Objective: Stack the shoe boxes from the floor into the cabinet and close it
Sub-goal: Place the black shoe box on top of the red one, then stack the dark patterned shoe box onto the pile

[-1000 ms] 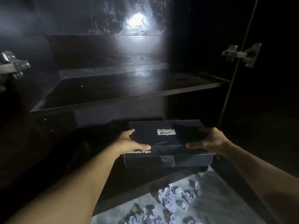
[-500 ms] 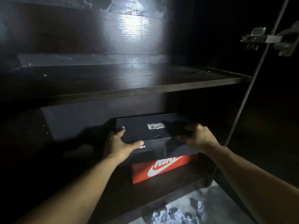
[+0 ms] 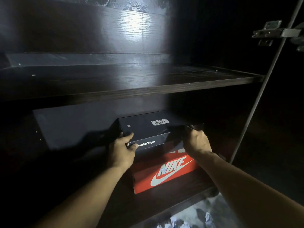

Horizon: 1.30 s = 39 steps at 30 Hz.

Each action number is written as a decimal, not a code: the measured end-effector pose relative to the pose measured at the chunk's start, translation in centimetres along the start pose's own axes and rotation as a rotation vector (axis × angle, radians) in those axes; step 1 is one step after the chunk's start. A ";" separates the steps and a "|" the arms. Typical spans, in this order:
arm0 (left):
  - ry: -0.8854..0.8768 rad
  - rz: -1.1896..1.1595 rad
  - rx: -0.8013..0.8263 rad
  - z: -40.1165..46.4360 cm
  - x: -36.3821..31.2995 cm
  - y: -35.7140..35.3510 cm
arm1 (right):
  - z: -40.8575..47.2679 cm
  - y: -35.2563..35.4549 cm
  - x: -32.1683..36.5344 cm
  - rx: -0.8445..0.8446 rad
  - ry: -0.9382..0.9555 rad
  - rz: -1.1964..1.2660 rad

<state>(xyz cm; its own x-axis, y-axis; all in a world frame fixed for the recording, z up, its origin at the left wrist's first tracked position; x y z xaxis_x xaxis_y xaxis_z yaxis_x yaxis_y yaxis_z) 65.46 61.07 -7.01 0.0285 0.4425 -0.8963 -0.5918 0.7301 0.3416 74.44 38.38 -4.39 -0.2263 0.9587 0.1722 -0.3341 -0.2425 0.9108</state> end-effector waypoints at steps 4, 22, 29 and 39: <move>0.003 0.011 0.012 0.3 0.2 0.3 | 0.3 -0.7 -0.4 0.118 -0.010 0.090; 0.119 0.363 0.387 -8.9 -10.8 0.9 | -11.2 15.5 -5.3 0.340 0.078 0.036; -0.005 0.333 0.888 -20.8 -21.3 -1.9 | -25.8 27.0 -13.5 0.423 -0.073 -0.039; -0.354 0.422 1.423 -43.7 -32.0 -7.0 | -49.9 38.2 -23.4 0.482 -0.367 -0.125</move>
<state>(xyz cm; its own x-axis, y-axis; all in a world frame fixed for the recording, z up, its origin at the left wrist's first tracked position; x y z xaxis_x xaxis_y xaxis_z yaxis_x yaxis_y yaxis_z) 33.50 19.04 6.92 0.3687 0.6872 -0.6259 0.6307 0.3097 0.7115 21.34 -0.73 7.71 0.1465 0.9848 0.0929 0.1324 -0.1126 0.9848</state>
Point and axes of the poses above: each hand's wrist, its own z-axis towards the middle knuckle, its own y-axis out of the back of the hand, x = y × z, the point moved 2 cm from there along z, towards the middle knuckle, and after that the axes turned 7 degrees about -z, right-handed, at the moved point
